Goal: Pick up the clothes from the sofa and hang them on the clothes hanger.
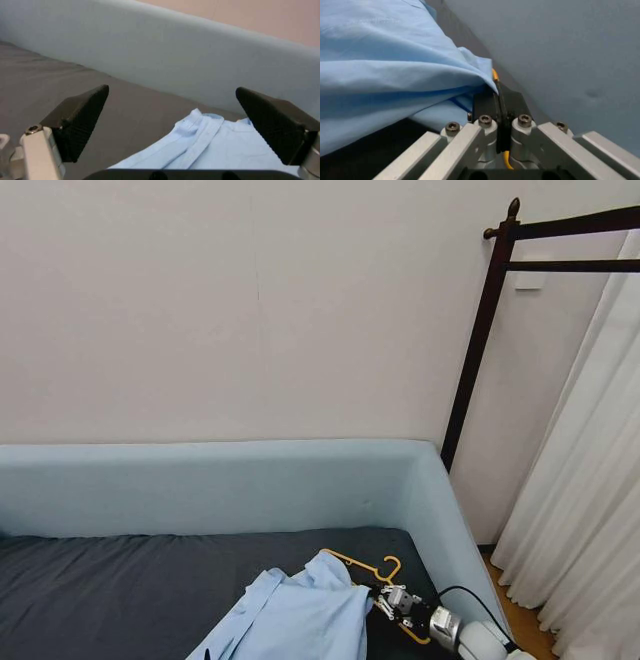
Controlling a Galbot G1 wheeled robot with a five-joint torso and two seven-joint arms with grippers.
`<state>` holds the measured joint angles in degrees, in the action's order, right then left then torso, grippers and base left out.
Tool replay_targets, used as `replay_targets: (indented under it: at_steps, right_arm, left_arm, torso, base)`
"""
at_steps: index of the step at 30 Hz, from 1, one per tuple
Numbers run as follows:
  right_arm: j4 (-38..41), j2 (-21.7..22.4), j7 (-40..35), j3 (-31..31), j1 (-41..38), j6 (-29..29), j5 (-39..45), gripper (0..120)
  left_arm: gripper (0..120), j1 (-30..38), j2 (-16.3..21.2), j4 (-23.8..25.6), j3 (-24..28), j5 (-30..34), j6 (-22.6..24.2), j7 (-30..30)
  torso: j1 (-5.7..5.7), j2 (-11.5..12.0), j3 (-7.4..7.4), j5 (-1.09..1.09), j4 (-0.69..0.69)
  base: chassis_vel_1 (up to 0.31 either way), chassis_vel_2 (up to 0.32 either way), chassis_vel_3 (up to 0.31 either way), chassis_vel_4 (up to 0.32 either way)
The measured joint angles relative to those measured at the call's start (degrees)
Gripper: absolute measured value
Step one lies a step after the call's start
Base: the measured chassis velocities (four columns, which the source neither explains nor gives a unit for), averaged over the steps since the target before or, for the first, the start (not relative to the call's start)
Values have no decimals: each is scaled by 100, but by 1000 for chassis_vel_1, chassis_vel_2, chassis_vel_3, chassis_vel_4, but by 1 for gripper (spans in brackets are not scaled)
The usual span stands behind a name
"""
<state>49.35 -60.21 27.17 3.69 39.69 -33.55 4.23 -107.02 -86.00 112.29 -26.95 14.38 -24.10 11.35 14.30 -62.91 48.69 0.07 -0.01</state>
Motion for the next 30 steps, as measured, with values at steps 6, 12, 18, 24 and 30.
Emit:
replay_targets:
  at_steps: [6, 12, 18, 24, 30]
  right_arm:
    - [55, 265, 172, -147, -190, 63, -182, 0]
    - [1058, 726, 117, -94, 479, 487, -5, 12]
    - [2465, 1372, -268, -258, 1322, 1297, 679, 35]
    - [3686, 1875, -911, -440, 1721, 2146, 1776, 53]
    - [4915, 1732, -2722, -117, 1385, 4726, 3415, 76]
  left_arm:
    - [100, 2, 58, -84, 15, 41, -44, 7]
    - [100, 48, 99, -183, 74, 62, -81, 13]
    - [100, 137, 183, -236, 99, 75, -65, 24]
    - [100, 154, 248, -243, 103, 75, -58, 25]
    - [100, 106, 274, -278, 110, 23, -87, 21]
  torso:
    - [0, 0, 0, -3, 1]
    - [0, 0, 0, 0, -2]
    - [0, -1, 0, -1, -2]
    - [0, -1, 0, -2, -4]
    - [0, -1, 0, -4, -2]
  base:
    - [0, 0, 0, 0]
    - [0, 0, 0, 0]
    - [0, 0, 0, 0]
    - [0, 0, 0, 0]
    - [0, 0, 0, 0]
